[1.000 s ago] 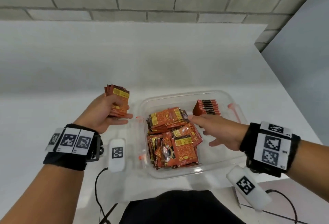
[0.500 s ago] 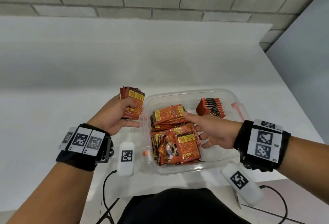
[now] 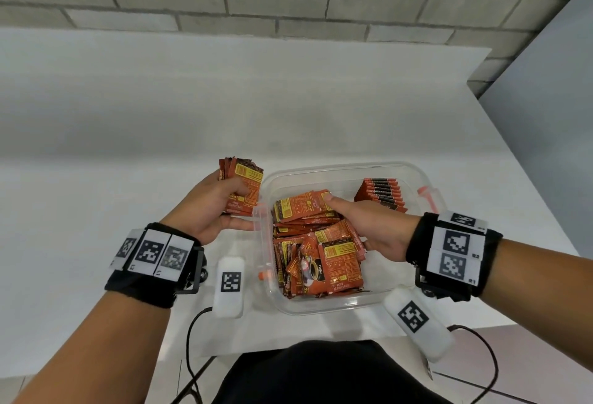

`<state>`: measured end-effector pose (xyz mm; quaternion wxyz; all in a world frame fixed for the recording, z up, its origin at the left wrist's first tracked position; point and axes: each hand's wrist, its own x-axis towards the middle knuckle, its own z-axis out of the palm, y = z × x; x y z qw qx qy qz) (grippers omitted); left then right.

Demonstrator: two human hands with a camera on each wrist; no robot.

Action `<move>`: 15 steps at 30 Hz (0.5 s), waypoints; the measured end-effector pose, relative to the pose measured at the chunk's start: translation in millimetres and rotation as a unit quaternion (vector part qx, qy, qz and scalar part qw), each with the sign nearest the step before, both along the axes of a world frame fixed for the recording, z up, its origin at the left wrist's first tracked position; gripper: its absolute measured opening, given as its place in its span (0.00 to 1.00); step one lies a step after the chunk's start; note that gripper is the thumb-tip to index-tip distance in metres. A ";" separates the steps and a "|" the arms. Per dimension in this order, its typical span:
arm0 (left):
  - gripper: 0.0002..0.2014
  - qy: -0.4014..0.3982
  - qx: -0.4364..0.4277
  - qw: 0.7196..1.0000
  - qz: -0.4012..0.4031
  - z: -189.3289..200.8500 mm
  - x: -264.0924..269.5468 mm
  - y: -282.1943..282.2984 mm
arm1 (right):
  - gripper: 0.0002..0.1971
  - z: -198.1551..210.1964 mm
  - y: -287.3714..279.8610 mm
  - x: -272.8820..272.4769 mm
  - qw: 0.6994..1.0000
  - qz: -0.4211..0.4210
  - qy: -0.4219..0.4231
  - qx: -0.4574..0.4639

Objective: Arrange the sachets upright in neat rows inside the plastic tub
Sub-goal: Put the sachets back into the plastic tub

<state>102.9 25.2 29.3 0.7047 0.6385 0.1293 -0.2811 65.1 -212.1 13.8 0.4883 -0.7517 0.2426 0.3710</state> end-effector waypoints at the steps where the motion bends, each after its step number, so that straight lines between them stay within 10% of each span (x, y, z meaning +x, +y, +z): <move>1: 0.14 0.000 0.000 1.000 0.000 -0.4 0.2 0.0 | 0.68 2.5 0.7 -0.4 1.000 0.002 -0.003 -0.005; 5: 0.14 0.001 0.003 1.000 0.000 -0.8 0.1 0.7 | 0.43 15.2 4.4 -2.0 1.000 -0.010 -0.010 -0.008; 9: 0.15 0.001 0.006 1.000 -0.003 0.4 -0.1 0.5 | 0.58 9.6 8.8 2.8 1.000 0.019 -0.009 -0.015; 15: 0.15 0.001 0.010 1.000 -0.006 0.4 -0.1 0.7 | 0.41 10.2 14.6 5.6 0.999 0.030 -0.001 -0.018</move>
